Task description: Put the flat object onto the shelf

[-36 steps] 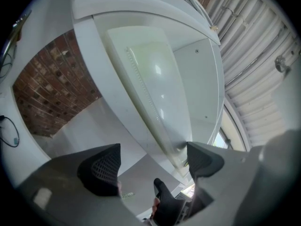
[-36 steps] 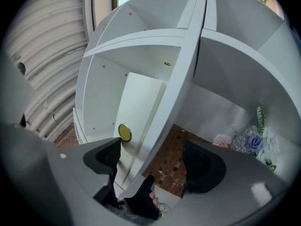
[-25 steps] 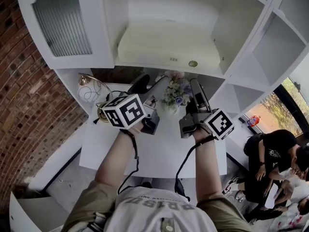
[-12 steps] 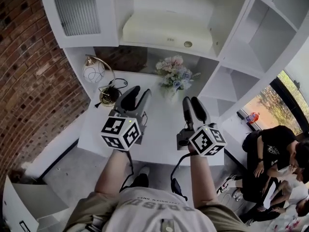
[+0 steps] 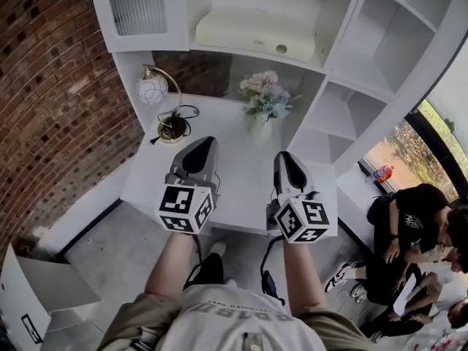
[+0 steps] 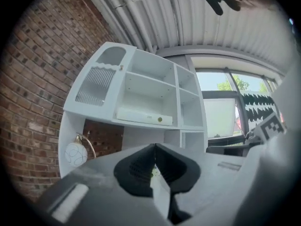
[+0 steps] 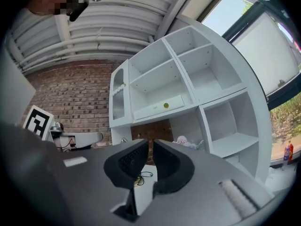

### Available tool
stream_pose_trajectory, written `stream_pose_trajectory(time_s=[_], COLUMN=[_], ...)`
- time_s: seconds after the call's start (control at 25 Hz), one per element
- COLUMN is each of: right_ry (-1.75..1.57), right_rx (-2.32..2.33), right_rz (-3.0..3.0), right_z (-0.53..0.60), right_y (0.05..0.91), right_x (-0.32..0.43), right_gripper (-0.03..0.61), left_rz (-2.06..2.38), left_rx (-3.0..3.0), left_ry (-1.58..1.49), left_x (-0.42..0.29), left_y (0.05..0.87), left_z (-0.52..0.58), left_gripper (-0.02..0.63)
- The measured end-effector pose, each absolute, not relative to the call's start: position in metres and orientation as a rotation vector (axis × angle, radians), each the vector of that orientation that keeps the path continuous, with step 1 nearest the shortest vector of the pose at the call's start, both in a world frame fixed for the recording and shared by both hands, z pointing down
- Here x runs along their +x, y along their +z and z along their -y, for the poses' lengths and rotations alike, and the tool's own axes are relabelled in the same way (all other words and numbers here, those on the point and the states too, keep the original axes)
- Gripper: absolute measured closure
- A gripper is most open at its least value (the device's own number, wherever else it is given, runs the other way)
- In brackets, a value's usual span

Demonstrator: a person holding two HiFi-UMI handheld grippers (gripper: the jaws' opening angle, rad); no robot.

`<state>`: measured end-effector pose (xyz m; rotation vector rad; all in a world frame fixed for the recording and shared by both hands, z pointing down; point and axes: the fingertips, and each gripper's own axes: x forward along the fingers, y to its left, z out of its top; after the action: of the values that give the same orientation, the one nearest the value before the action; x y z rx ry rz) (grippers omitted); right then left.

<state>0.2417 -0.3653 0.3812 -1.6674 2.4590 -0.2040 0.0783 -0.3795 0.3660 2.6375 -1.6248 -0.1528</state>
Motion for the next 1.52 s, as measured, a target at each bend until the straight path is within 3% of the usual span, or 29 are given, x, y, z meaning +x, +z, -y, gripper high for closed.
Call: stream_pose_trajectory(time_s=[0.16, 1.52], right_ry=[-0.155, -0.023], right_rx=[-1.688, -1.698], right_rz=[-2.488, -2.522], right_z=[0.346, 0.278], right_y=[0.38, 0.355], right_x=[0.236, 0.222], right_gripper=[0.572, 0.575], left_rz=[1.665, 1.636], left_rx=[2.658, 2.681], left_ry=[-0.125, -0.14], left_x=[0.082, 0.089], left_y=[0.366, 0.353], left_z=[0.357, 0.297], left_gripper=[0.606, 0.606])
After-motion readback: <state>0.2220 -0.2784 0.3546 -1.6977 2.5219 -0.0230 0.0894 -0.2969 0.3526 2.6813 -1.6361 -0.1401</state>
